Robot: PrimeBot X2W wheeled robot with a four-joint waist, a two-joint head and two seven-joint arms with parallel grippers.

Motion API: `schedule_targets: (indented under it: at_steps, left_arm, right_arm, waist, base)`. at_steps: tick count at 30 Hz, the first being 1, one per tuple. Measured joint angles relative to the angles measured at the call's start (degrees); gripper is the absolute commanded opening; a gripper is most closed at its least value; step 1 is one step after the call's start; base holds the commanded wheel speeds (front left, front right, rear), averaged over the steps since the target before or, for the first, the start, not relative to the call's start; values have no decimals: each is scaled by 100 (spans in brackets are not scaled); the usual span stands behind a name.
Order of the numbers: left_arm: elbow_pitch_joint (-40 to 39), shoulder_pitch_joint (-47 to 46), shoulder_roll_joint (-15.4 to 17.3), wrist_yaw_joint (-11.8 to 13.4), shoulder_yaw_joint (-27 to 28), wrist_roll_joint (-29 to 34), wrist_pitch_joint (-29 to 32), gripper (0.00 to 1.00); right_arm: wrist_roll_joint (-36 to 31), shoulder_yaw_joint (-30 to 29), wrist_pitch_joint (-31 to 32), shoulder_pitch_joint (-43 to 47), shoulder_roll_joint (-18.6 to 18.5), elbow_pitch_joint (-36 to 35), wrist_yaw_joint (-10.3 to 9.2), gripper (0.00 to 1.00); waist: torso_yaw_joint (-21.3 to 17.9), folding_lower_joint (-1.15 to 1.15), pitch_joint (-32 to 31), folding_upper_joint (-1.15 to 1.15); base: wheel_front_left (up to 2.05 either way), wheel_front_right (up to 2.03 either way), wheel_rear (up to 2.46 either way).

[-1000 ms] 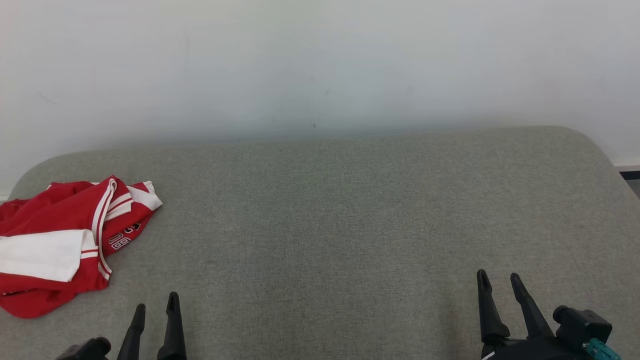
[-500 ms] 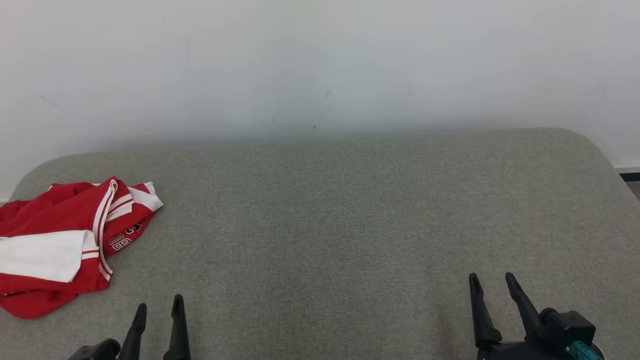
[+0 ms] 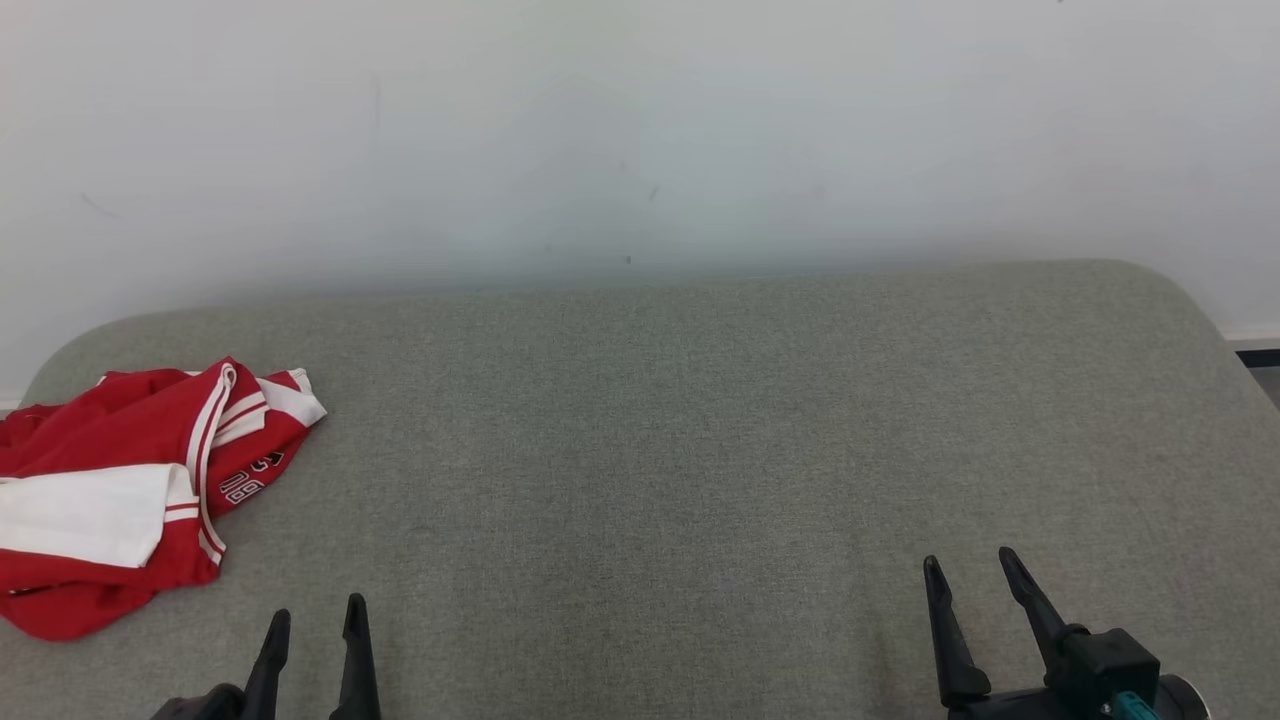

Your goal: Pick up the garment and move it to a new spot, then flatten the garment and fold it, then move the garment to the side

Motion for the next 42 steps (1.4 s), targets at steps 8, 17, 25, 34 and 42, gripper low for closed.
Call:
schedule_targets:
  at_steps: [8,17,25,34,42]
  left_arm:
    - [14,1,2,13,-13,176,-88,100]
    - [26,50,5,56,-33,527,-190,100]
    - [21,70,7,73,-59,720,-246,100]
    - [37,70,7,74,-52,716,-247,100]
    - [101,31,5,60,-45,778,-247,100]
  right_arm:
    - [-387,7,-87,10,-2,-12,0,100]
    - [-823,26,-188,91,-5,-59,1,100]
    - [-1035,26,-247,112,-7,-121,1,100]
    - [-1029,9,-249,116,-7,-143,1,100]
    - [-968,-13,-250,123,-11,-149,1,100]
  waist:
    - [1,1,-30,0]
    - [-16,1,-94,0]
    - [-16,1,-104,0]
    - [10,1,-79,0]
    - [305,1,-77,0]
  base:
    - [0,0,0]
    - [0,0,0]
    - [0,0,0]
    - [0,0,0]
    - [0,0,0]
